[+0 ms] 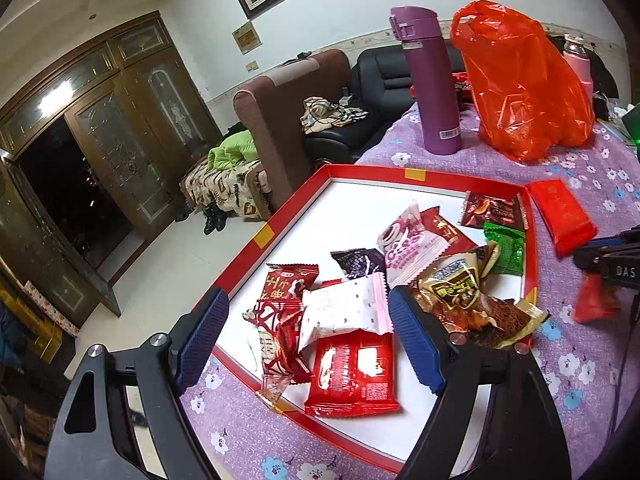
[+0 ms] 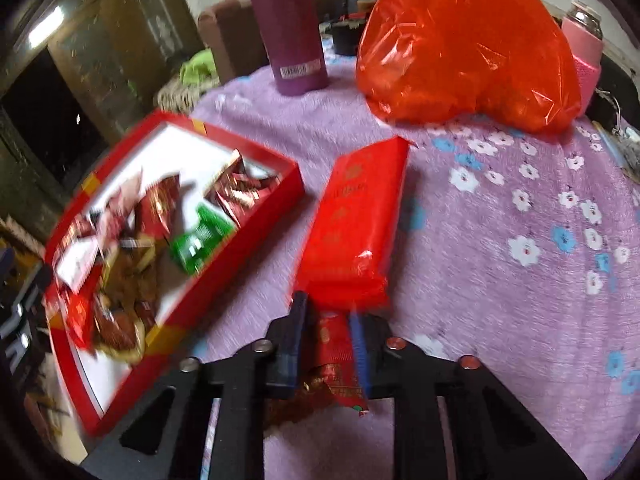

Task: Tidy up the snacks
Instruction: 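Move the right gripper to a small red packet and grasp it, then lift the small red packet with the right gripper while the left approaches the long red packet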

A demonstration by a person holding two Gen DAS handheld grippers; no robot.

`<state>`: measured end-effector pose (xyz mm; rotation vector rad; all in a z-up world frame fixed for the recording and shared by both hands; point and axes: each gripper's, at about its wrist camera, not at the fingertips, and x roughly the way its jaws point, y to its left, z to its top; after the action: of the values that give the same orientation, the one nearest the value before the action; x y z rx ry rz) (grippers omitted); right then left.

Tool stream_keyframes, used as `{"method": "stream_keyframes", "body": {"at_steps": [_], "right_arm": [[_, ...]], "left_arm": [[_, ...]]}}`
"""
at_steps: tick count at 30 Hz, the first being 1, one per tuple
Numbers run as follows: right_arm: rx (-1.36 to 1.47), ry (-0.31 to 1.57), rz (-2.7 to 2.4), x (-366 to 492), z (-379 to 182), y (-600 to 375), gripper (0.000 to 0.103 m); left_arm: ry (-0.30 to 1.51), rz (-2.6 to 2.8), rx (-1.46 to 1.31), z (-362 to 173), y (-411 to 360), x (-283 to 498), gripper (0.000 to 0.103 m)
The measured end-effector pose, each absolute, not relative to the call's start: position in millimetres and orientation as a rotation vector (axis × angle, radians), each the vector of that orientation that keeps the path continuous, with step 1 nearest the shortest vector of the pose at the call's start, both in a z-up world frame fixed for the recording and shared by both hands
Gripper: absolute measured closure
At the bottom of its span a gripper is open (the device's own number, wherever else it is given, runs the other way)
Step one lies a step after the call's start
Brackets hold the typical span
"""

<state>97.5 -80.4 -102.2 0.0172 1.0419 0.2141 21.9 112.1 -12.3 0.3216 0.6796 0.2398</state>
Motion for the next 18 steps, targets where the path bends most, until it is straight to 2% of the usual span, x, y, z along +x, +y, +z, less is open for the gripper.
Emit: {"method": "stream_keyframes", "body": {"at_steps": [1, 2, 7, 13, 16, 17, 18], "right_arm": [[-0.002, 1.06, 0.211, 95.7, -102.1, -85.6, 0.097], [0.002, 1.072, 0.221, 92.9, -101.8, -91.9, 0.099], [0.065, 1.138, 0.224, 85.1, -97.8, -144.3, 0.1], [0.207, 1.146, 0.227, 72.3, -81.9, -193.6, 0.073], [0.179, 1.13, 0.331, 65.1, -73.4, -176.7, 0.051], [0.154, 1.127, 0.354, 62.5, -71.8, -170.4, 0.046], [0.114, 1.133, 0.38, 59.1, -70.8, -162.2, 0.046]], "left_arm": [[0.678, 0.237, 0.325, -12.0, 110.6, 21.2, 0.02], [0.676, 0.23, 0.328, -11.1, 108.3, 20.6, 0.02], [0.647, 0.139, 0.348, 0.0, 85.6, 15.9, 0.02], [0.664, -0.045, 0.404, 13.8, 37.8, 32.9, 0.02], [0.7, -0.124, 0.407, 21.8, 12.7, 57.0, 0.02], [0.705, -0.126, 0.41, 23.9, 5.7, 62.4, 0.02], [0.715, -0.132, 0.415, 24.6, -0.5, 71.9, 0.02]]}}
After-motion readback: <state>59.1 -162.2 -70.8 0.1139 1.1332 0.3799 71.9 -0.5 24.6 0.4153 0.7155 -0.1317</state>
